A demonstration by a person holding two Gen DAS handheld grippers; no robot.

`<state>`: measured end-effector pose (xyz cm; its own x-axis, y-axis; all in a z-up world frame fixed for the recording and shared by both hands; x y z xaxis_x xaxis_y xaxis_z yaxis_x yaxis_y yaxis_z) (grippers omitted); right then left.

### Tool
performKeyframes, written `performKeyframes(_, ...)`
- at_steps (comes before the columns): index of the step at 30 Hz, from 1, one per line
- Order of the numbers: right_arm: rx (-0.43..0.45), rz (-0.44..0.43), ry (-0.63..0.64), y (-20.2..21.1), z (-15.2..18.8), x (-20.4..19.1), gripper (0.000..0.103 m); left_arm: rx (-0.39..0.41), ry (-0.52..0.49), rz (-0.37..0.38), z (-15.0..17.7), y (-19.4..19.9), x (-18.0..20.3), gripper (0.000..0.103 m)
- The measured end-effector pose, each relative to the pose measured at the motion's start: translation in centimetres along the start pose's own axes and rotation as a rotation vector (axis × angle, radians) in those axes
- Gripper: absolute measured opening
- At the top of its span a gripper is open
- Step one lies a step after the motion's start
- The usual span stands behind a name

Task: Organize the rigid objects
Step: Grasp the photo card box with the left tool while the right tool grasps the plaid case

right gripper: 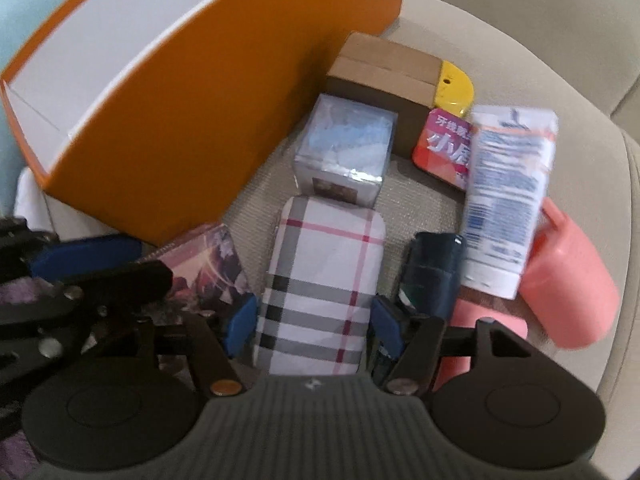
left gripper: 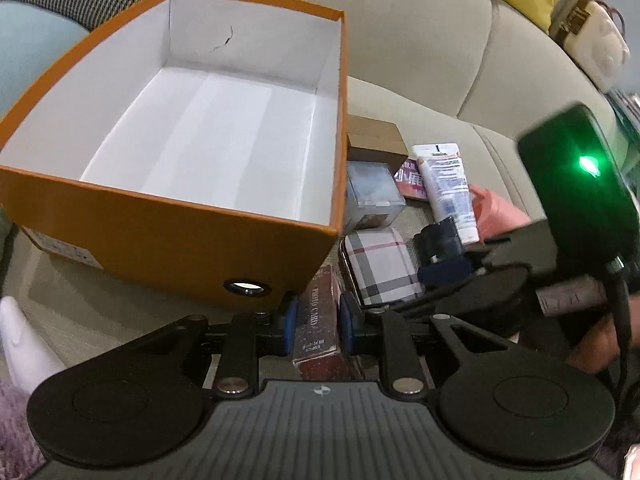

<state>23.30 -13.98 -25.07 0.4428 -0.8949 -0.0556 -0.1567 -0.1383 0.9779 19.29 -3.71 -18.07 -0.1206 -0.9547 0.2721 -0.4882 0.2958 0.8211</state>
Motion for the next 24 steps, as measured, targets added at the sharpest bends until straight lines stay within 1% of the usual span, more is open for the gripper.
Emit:
performKeyframes(2,-0.016,-0.011,-0.003,-0.6,-0.3,0.1,0.072,-0.002,0.011,0.012,0.2,0.3,-0.1,0.025)
performKeyframes(4,-0.024,-0.03,-0.027,-1.1,-0.3,0.4,0.074,-0.021,0.037,0.026,0.7,0.2,-0.3,0.025)
performKeyframes(7,-0.025,0.006,0.017,-1.3,-0.2,-0.5,0.076,-0.037,0.041,0.031,1.8,0.3,-0.6,0.025)
performKeyframes(8,-0.023,0.025,0.033,-1.2,-0.2,-0.8,0.073,-0.041,0.042,0.031,2.0,0.2,-0.7,0.025)
performKeyframes(9,-0.022,0.024,0.035,-1.0,-0.2,-0.9,0.073,-0.045,0.039,0.029,2.2,0.2,-0.7,0.025)
performKeyframes(12,-0.053,-0.062,-0.047,-0.4,0.4,-0.4,0.071,-0.063,0.032,0.021,2.3,0.2,-0.8,0.025)
performKeyframes(15,-0.092,-0.197,-0.153,-0.4,0.6,0.8,0.079,-0.075,0.044,0.026,2.3,0.0,-0.8,0.025)
performKeyframes(17,-0.095,-0.246,-0.233,-0.5,1.0,1.5,0.079,-0.078,0.049,0.032,2.1,-0.1,-0.9,0.026)
performKeyframes(18,-0.087,-0.258,-0.26,-0.5,1.2,2.0,0.076,-0.079,0.051,0.033,2.2,-0.2,-0.9,0.026)
performKeyframes(19,-0.077,-0.26,-0.286,-0.5,1.4,2.6,0.07,-0.081,0.052,0.034,2.2,-0.1,-0.9,0.026)
performKeyframes(21,-0.066,-0.262,-0.318,-0.6,1.6,3.4,0.065,-0.082,0.053,0.033,2.3,0.0,-0.9,0.026)
performKeyframes(23,-0.063,-0.271,-0.327,-0.7,1.7,4.0,0.065,-0.082,0.051,0.028,2.3,-0.1,-0.9,0.026)
performKeyframes(24,-0.063,-0.264,-0.312,-0.9,1.7,4.5,0.064,-0.083,0.05,0.026,2.3,-0.2,-0.9,0.026)
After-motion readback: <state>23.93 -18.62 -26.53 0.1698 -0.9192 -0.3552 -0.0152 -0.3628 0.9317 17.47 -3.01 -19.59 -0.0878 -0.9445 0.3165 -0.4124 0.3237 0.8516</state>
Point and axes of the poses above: each gripper's, at about its wrist camera, not at the fingertips, and y roughly against the way its jaws point, x to its right, z to its underside, the point moved 8 cm from there along -y, roughly the way its jaws point
